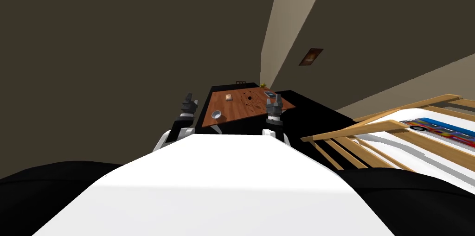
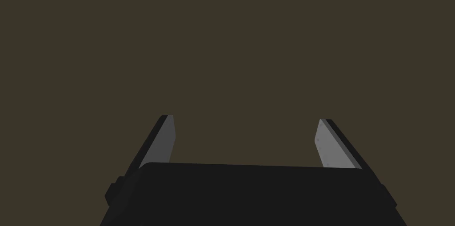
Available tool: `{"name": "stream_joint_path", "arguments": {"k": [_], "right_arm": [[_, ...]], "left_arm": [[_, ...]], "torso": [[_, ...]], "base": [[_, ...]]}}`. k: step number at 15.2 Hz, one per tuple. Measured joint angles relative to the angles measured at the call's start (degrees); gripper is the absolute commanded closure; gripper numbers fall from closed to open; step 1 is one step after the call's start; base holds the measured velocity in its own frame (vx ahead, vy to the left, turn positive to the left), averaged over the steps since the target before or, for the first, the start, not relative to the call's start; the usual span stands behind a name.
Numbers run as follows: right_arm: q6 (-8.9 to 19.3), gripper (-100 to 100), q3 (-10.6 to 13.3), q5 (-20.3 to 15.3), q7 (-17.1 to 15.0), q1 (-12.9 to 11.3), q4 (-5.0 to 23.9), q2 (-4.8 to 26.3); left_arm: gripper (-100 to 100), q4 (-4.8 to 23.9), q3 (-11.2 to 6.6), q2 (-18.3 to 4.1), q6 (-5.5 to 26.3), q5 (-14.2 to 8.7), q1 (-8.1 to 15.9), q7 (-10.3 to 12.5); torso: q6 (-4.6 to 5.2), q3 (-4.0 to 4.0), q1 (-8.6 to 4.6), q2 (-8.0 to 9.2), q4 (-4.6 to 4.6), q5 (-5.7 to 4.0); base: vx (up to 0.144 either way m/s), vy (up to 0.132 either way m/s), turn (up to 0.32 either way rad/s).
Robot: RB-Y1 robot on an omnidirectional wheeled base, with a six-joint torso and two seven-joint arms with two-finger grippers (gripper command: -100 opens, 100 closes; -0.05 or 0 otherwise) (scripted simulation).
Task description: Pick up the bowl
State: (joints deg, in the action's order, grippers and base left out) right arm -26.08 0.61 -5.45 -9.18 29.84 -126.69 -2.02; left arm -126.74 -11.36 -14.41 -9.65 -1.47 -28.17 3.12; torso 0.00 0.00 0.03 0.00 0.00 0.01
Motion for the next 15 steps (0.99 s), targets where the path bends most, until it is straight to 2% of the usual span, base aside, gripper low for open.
{"name": "stream_joint_path", "arguments": {"k": [15], "right_arm": [[0.0, 0, 0.0, 0.0, 0.0, 0.0, 0.0, 0.0]], "left_arm": [[-100, 7.04, -5.26, -0.88, 16.78, -3.85, 2.57, -2.72]], "torso": [[0.01, 0.0, 0.0, 0.0, 0.0, 0.0]], "base": [[-0.005, 0.004, -0.118]]}}
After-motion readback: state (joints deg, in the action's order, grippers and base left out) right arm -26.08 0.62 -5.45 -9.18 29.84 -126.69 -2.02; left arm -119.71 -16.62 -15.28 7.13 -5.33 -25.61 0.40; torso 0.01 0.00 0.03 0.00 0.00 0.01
